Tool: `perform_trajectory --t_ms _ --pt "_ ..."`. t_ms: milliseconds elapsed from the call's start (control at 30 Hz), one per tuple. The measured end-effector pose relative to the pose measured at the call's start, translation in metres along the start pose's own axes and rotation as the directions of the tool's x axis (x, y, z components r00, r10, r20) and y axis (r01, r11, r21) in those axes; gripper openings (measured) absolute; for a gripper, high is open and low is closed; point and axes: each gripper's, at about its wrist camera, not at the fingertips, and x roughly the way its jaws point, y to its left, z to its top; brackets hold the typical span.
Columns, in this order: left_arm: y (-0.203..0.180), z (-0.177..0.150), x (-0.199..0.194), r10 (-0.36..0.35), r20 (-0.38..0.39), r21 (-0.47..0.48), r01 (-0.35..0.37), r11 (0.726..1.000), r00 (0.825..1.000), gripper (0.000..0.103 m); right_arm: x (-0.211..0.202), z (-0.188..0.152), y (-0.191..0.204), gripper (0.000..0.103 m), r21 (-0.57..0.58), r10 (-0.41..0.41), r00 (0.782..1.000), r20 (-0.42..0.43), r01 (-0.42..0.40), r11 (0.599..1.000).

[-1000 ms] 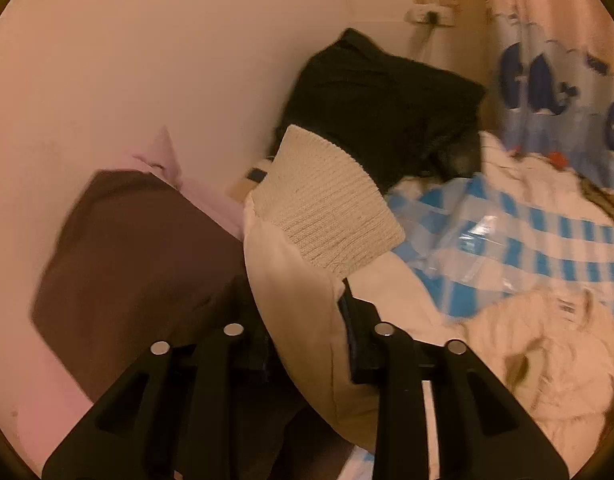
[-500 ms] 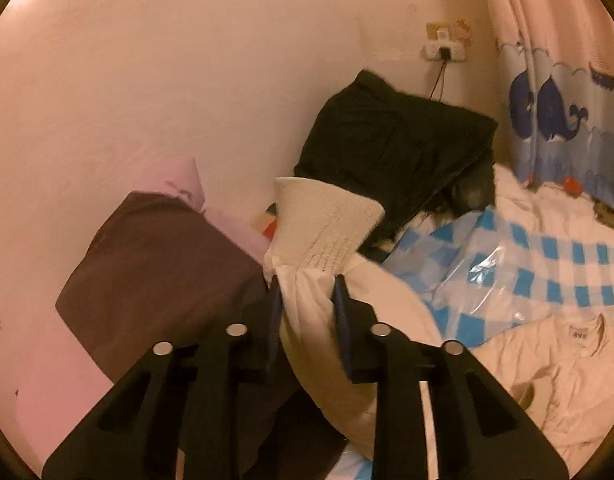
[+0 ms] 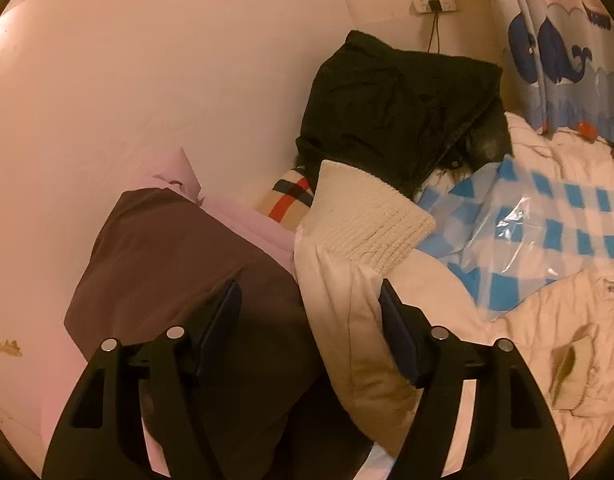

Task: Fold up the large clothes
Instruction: 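Lift the sleeve by its cuff with the left tool and carry it across the jacket, then lower the sleeve onto the folded jacket and open the left tool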

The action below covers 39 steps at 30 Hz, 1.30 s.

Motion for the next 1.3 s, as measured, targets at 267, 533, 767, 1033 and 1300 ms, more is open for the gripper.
perform_trajectory --t_ms 267,533,767,1033,1300 --pt "0.025 -0.006 -0.025 -0.101 0.098 -0.134 0.114 0.984 0.990 0.016 0.000 0.000 0.000 0.095 0.001 0.000 1.000 0.000 0.000 1.000" --pt "0.032 -0.002 -0.109 -0.452 0.389 -0.162 0.542 0.825 0.803 0.014 -0.001 -0.001 0.002 0.095 -0.014 -0.020 1.000 0.006 0.020 1.000" --pt "-0.039 0.002 -0.150 -0.666 0.424 -0.058 0.753 0.655 0.613 0.014 -0.013 -0.007 0.047 0.096 -0.205 -0.203 0.971 0.123 0.225 0.953" --pt "-0.133 -0.007 -0.172 -0.802 0.399 0.013 0.872 0.489 0.444 0.014 0.071 -0.055 0.140 0.096 -0.633 -0.377 0.908 -0.183 0.184 0.752" --pt "-0.238 -0.030 -0.179 -0.911 0.296 0.065 0.946 0.318 0.286 0.014 0.026 -0.006 0.092 0.097 -0.110 0.220 0.938 -0.267 -0.256 0.960"
